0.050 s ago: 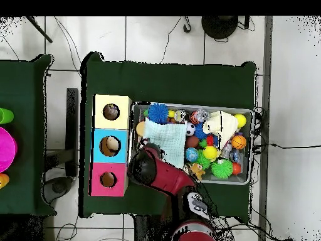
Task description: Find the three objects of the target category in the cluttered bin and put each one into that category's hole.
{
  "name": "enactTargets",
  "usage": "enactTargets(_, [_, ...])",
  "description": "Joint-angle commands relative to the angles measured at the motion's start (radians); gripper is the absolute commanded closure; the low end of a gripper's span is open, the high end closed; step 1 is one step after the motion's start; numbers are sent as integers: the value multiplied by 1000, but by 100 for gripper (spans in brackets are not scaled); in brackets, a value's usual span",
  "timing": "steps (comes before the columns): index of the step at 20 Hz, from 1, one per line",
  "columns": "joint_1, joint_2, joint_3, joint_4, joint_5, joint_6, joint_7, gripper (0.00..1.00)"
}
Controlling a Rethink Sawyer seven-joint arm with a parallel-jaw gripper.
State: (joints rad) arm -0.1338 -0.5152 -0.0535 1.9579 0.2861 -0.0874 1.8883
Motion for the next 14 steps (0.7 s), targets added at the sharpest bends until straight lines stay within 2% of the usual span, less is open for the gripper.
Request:
enactTargets(1, [-50, 97, 90, -16, -48, -94, 189, 0])
enactTargets(6, [-68, 168, 109, -52, -64, -156, 194, 0])
enactTargets(14, [-97, 210, 132, -76, -104, -196, 190, 0])
